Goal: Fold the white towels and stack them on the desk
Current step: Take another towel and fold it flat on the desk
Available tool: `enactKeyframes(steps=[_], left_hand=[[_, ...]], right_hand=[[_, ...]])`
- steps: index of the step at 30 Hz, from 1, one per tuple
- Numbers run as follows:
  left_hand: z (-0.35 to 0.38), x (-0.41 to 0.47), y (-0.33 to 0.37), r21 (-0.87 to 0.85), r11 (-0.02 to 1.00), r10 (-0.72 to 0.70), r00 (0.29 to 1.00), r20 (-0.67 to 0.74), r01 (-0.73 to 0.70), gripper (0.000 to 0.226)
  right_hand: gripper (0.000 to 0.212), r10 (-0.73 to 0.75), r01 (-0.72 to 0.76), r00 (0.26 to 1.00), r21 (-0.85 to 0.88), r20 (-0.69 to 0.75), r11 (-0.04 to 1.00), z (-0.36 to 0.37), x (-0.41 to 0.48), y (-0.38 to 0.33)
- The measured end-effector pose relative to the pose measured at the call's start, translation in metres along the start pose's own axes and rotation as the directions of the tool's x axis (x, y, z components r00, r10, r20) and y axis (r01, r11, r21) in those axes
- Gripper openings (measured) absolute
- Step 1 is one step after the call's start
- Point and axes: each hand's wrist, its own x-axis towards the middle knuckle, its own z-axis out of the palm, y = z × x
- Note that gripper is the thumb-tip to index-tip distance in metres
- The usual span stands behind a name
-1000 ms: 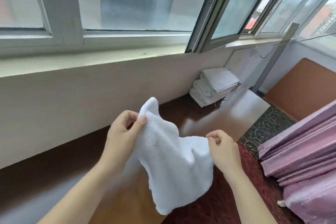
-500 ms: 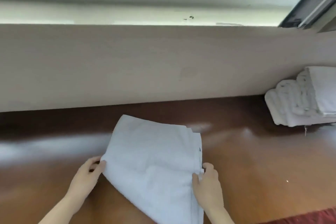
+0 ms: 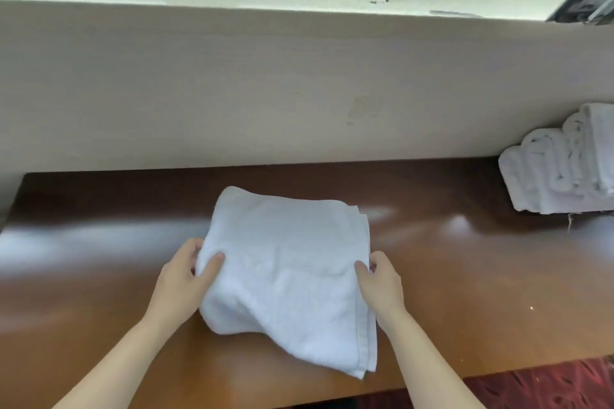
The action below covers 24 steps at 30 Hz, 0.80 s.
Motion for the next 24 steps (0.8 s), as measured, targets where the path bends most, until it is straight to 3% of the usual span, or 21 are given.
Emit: enactKeyframes(steps=[2, 5, 8, 12, 16, 20, 24], left_hand=[[-0.011, 0.002, -0.002, -0.063, 0.996, -0.064, 0.998, -0.015, 0.063, 0.014], [-0.031, 0.007, -0.021, -0.091, 0.942, -0.318, 0.946, 0.057, 0.322, 0.045], [-0.04, -0.007, -0.045, -0.089, 0.861, -0.47, 0.851, 0.234, 0.5, 0.051], [-0.032, -0.032, -0.075, 0.023, 0.919, -0.388, 0.893, 0.229, 0.393, 0.054], [-0.017, -0.053, -0.081, -0.086, 0.906, -0.375, 0.879, 0.293, 0.415, 0.027], [-0.02, -0.059, -0.087, -0.121, 0.892, -0.355, 0.84, 0.411, 0.436, 0.02], [-0.035, -0.061, -0.101, 0.108, 0.924, -0.372, 0.796, 0.478, 0.366, 0.026]], right_hand=[[0.02, -0.063, 0.063, 0.998, -0.001, 0.008, 0.998, -0.002, 0.0, -0.011], [0.009, -0.083, 0.086, 0.995, 0.051, -0.053, 0.995, -0.001, -0.002, -0.016], [0.038, 0.049, -0.047, 0.999, 0.105, -0.019, 0.993, 0.009, -0.014, -0.007], [0.055, 0.161, -0.161, 0.987, 0.02, -0.014, 0.987, 0.022, -0.047, 0.019], [0.061, 0.206, -0.206, 0.979, -0.081, -0.002, 0.975, 0.034, -0.076, 0.033], [0.051, 0.197, -0.185, 0.975, -0.113, 0.103, 0.976, 0.043, -0.089, 0.038], [0.054, 0.157, -0.155, 0.987, -0.059, 0.036, 0.986, 0.033, -0.092, 0.053]])
